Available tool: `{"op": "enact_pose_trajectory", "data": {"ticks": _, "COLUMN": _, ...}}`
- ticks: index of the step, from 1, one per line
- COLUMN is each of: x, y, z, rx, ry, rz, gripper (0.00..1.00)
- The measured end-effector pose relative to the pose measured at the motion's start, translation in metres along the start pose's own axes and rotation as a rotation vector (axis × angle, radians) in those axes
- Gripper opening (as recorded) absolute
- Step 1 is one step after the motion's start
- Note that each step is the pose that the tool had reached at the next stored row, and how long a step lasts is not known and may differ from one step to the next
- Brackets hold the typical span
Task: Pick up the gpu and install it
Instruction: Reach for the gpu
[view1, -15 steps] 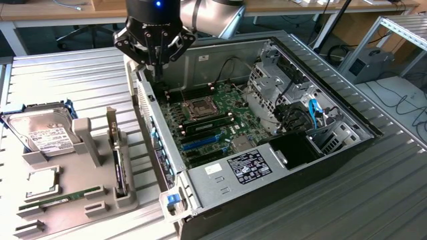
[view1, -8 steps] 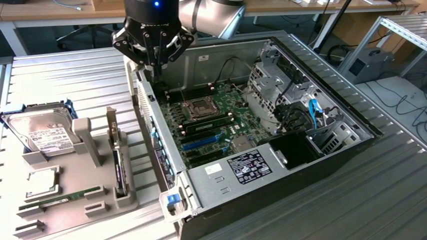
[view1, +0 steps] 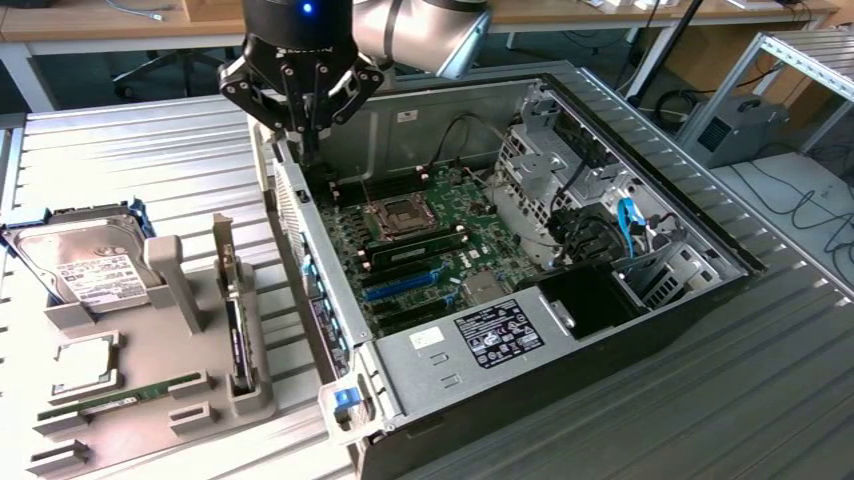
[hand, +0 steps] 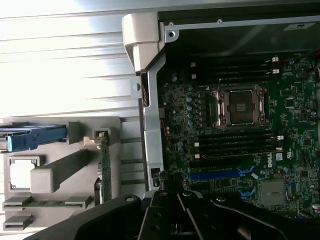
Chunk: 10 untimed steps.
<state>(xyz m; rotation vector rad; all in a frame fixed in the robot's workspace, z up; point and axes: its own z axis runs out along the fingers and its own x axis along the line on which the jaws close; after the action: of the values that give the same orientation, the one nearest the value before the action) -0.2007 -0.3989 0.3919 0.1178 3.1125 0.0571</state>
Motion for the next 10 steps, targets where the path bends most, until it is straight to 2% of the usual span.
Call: {"op": "enact_pose_trajectory", "data": {"ticks": 10, "x": 0.0040, "y": -0.0003, "z": 0.0000, "rx": 0.0003, "ry": 0.0000, "rz": 0.000, "gripper": 0.11}}
